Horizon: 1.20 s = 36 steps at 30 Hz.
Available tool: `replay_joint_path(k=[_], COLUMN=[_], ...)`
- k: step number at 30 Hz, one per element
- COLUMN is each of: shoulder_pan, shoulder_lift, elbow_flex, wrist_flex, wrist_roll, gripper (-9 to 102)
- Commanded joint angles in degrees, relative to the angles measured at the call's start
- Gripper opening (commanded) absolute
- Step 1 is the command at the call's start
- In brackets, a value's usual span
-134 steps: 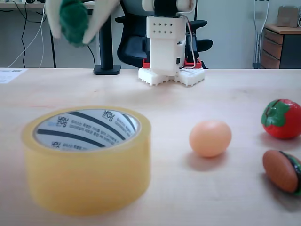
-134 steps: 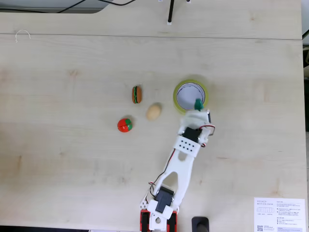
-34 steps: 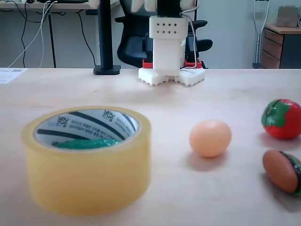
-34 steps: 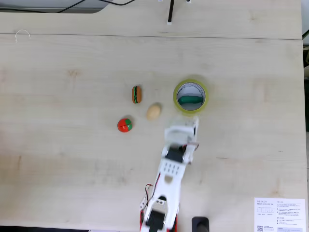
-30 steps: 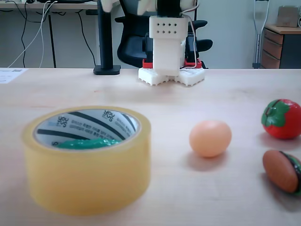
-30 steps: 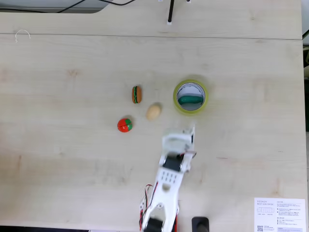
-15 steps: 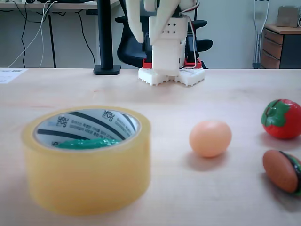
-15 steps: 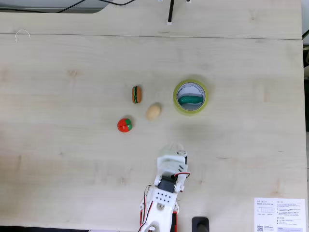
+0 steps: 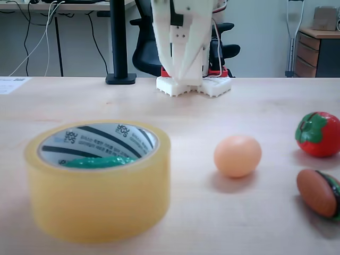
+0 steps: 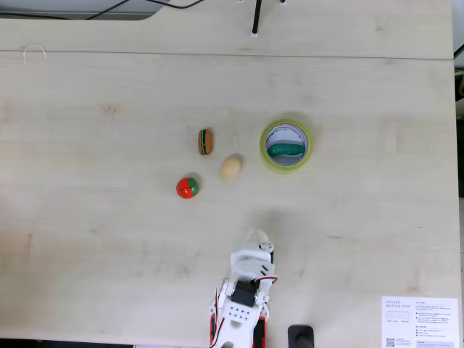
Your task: Grasp a cucumber and put it in the hole.
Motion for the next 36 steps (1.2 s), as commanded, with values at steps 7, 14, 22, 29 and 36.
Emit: replay_joint_path(k=[7,14,22,29,36], shoulder_pan=[0.26,0.26,0.26,0.26,0.26], shoulder_lift=[0.62,0.70,0.70,0.70,0.70], elbow_flex=[3.25,8.53,10.72,12.04,12.04], wrist_flex=[1.67,1.76,0.26,0.09,0.18], wrist_roll=[0.18,0.97,0.97,0.97,0.97], gripper=[0,0,0,0,0])
